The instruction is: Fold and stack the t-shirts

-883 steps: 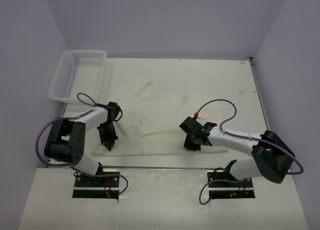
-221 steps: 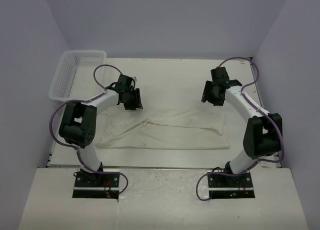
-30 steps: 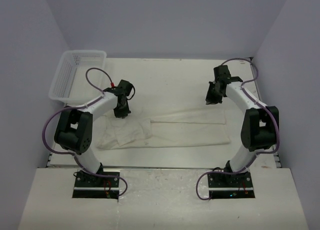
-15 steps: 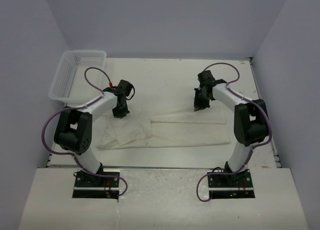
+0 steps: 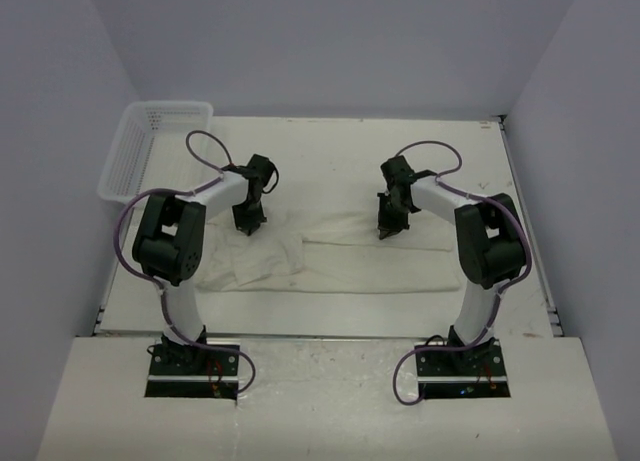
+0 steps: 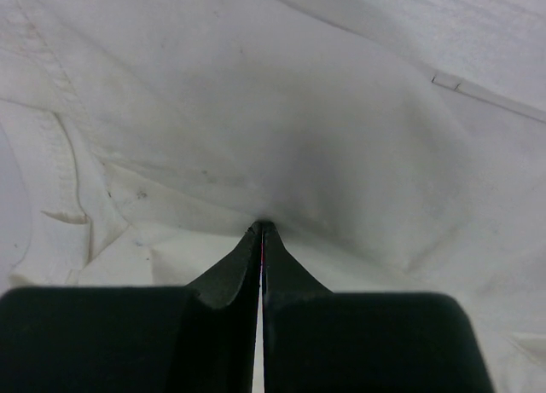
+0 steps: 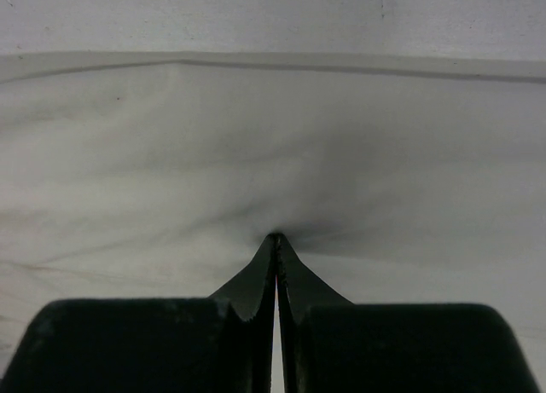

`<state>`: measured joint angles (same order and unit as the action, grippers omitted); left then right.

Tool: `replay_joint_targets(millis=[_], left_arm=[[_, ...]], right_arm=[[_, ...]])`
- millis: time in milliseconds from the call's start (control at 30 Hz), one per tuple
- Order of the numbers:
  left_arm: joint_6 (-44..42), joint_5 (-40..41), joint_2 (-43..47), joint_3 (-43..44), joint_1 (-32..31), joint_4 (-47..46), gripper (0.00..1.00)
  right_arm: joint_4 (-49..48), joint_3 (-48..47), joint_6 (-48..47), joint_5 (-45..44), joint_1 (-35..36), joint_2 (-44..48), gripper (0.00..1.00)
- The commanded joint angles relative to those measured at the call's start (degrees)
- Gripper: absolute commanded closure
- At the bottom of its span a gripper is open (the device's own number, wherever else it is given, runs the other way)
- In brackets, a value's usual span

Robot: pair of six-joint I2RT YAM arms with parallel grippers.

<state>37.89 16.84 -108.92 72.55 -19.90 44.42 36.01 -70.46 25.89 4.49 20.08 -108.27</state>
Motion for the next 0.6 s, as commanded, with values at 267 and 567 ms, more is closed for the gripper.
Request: replay_joint_targets(millis=[267, 567], left_arm=[[-2.47, -0.49, -10.95, 13.48, 0.56, 2.15, 1.0], [-6.42, -2.77, -24.38, 33.07, 1.62, 7.25, 1.0]], right_arm=[[-4.37, 4.27, 4.34, -0.36, 4.09, -3.79, 1.0], [-4.46, 8.31, 8.82, -2.12, 8.49, 1.03, 1.0]])
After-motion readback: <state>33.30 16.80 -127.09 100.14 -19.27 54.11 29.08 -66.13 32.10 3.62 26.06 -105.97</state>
